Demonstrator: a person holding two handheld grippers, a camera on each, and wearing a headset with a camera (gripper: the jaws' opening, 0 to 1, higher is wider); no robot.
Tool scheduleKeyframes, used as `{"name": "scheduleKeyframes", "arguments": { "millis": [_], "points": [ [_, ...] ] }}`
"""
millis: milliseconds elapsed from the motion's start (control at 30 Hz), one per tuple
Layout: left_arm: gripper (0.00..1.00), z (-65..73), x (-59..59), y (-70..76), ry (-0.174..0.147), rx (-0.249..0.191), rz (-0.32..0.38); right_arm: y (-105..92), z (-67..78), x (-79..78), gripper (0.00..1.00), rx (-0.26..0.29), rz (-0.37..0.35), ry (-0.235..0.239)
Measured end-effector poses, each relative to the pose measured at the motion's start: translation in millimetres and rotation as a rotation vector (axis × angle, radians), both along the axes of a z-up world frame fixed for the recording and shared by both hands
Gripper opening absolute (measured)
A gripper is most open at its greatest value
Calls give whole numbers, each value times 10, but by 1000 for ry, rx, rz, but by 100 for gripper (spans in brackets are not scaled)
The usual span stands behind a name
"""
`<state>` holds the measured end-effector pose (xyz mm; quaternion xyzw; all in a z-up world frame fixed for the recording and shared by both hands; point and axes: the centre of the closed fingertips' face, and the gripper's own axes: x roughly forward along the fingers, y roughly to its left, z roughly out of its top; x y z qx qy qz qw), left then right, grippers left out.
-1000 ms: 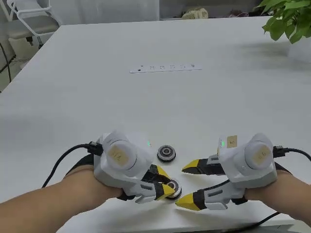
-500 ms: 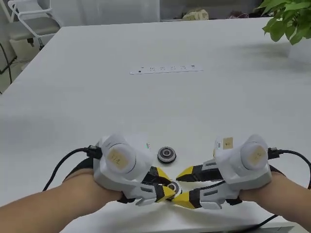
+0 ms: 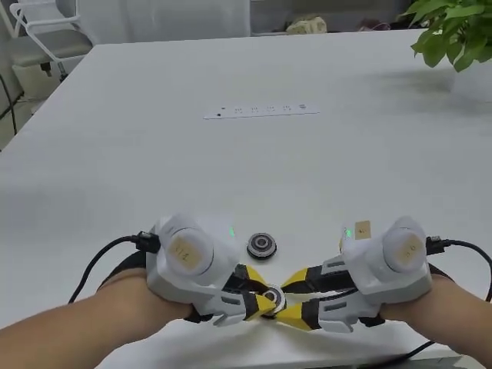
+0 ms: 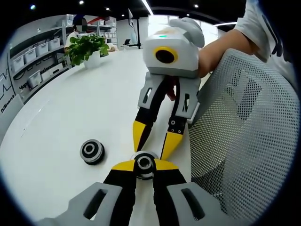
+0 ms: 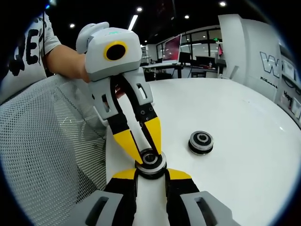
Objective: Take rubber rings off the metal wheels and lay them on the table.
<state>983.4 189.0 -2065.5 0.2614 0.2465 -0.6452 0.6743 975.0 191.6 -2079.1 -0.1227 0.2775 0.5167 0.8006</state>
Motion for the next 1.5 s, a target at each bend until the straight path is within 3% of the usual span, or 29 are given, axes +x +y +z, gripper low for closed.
{"name": "scheduleKeyframes", "arguments": {
  "millis": [200, 400, 833, 900, 1100, 1133, 1200, 1400, 1500],
  "points": [
    [7, 1, -1, 1, 1, 0, 3, -23, -8, -15, 15, -15, 1, -8],
    [7, -1, 0, 2, 0, 1, 6, -60, -40, -5, 3, -39, -6, -9],
    [7, -3, 6, 4, -4, 6, 16, -74, -54, 33, 0, -51, -36, 18],
    [7, -3, 7, 4, -6, 7, 15, -77, -54, 39, 0, -27, -67, 55],
    [7, -4, 11, 0, -6, 8, 19, -136, -51, 86, 0, 25, -145, 103],
    [7, -4, 12, -3, -6, 8, 20, -127, -23, 90, 0, 73, -179, 141],
    [7, -4, 13, -6, -7, 8, 21, -145, -8, 97, 0, 104, -207, 170],
    [7, -3, 15, -11, -7, 6, 23, -155, 8, 111, 0, 122, -226, 180],
    [7, -3, 16, -13, -6, 5, 26, -161, 26, 119, 0, 159, -251, 205]
  ]
}}
